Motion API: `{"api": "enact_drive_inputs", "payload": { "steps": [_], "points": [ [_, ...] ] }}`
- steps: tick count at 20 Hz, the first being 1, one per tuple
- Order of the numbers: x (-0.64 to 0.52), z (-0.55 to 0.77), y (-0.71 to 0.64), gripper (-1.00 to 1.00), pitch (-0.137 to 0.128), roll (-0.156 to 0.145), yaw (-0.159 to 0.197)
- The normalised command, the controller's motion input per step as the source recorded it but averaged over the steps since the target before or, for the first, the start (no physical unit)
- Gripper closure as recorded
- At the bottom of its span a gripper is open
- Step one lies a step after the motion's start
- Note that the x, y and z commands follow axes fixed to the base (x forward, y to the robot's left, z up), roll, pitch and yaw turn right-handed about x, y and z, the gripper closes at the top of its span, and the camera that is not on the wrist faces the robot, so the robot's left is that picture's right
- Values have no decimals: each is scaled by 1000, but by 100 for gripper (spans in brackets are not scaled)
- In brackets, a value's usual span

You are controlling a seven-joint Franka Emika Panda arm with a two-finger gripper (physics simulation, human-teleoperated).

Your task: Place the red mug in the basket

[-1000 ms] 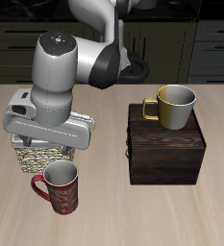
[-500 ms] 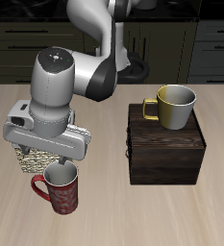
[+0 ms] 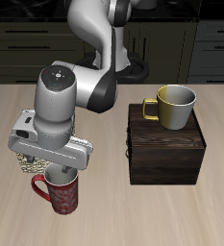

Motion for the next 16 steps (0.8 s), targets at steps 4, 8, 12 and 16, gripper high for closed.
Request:
{"api": "enact_drive_inputs", "payload": {
  "steps": [4, 8, 12, 16],
  "points": [
    [15, -440, -70, -100, 49, 18, -35],
    [-65, -252, 60, 100, 13, 36, -7],
    [-154, -191, 220, 100, 1, 60, -38],
    [-145, -52, 278, 100, -11, 71, -50]
  ]
}}
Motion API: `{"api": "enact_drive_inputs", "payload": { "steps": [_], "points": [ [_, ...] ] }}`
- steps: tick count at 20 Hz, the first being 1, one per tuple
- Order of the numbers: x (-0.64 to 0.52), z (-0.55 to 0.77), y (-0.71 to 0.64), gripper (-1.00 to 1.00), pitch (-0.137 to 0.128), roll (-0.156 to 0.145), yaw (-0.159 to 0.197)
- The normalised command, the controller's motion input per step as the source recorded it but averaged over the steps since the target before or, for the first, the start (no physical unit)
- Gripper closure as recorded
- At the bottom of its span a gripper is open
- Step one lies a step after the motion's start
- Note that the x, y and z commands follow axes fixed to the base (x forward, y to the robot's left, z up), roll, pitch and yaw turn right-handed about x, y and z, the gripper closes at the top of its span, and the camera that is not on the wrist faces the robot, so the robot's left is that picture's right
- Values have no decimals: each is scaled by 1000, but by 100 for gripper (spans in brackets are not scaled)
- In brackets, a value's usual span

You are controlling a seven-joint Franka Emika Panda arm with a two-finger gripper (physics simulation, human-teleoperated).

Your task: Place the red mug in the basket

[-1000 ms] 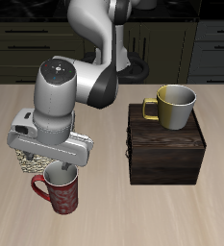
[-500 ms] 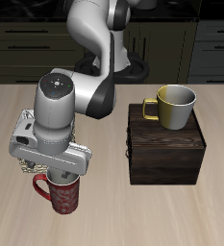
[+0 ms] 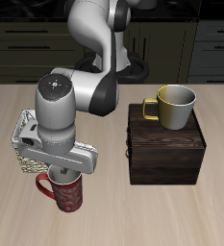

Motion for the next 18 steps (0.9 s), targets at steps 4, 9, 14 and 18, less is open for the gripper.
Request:
{"api": "enact_drive_inputs", "payload": {
  "steps": [4, 9, 14, 18],
  "points": [
    [-44, -13, 177, 100, -29, 36, 32],
    [-19, 120, -55, 100, -21, -10, -26],
    [-129, 329, -50, 100, -33, -12, 6],
    [-209, 439, -78, 100, -44, -18, -5]
  ]
}}
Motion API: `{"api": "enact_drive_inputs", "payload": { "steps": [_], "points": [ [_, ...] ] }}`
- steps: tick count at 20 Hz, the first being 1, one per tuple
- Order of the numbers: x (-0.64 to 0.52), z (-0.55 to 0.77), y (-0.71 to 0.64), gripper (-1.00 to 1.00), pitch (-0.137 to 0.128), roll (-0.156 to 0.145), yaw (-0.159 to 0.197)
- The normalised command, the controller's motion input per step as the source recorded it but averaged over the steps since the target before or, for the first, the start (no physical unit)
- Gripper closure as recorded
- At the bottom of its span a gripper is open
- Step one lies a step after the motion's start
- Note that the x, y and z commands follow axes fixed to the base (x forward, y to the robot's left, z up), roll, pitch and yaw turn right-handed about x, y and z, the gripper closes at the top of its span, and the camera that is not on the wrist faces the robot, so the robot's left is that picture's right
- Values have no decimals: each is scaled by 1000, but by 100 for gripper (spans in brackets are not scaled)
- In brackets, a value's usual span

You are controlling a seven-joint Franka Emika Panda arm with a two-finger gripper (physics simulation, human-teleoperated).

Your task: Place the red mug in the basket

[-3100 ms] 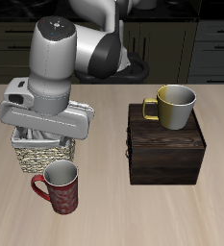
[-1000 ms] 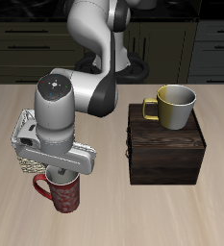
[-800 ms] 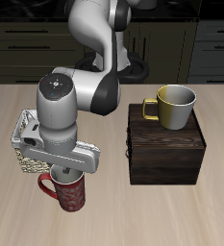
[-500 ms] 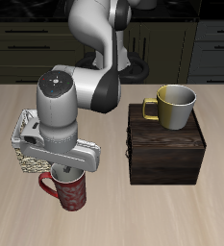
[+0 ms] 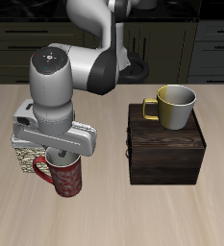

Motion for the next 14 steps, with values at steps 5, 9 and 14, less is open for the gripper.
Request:
{"api": "enact_drive_inputs", "payload": {
  "steps": [5, 9, 14],
  "points": [
    [-275, 450, -32, 100, -66, -15, 71],
    [-207, 363, -121, 100, -38, 4, -7],
    [-231, 560, -143, 100, -74, -21, 33]
  ]
}}
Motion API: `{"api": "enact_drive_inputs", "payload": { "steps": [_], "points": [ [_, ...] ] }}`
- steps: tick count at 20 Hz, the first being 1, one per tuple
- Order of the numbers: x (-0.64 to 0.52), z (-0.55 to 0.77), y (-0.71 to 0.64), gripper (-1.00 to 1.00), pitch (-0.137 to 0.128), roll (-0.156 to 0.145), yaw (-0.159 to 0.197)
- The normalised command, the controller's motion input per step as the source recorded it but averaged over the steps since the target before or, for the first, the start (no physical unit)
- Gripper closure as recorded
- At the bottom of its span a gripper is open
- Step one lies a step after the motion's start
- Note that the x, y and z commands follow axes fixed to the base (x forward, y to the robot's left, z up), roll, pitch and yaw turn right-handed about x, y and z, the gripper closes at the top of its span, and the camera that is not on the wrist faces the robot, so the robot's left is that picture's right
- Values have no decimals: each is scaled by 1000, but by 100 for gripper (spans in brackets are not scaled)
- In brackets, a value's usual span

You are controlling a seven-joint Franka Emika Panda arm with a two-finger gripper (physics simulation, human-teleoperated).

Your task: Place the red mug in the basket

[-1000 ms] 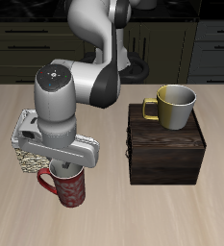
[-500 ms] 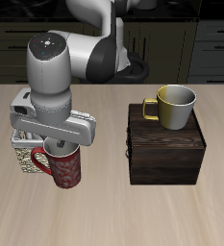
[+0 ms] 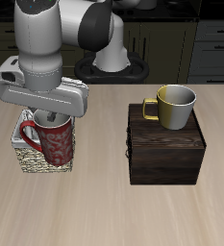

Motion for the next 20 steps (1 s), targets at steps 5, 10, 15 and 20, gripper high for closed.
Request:
{"api": "enact_drive_inputs", "payload": {
  "steps": [5, 10, 15, 20],
  "points": [
    [-199, 565, -135, 100, -70, -5, -9],
    [-226, 414, -114, 100, -49, -11, 10],
    [-276, 269, -98, 100, -27, 4, 47],
    [-342, 82, -55, 100, -10, 18, 47]
  ]
}}
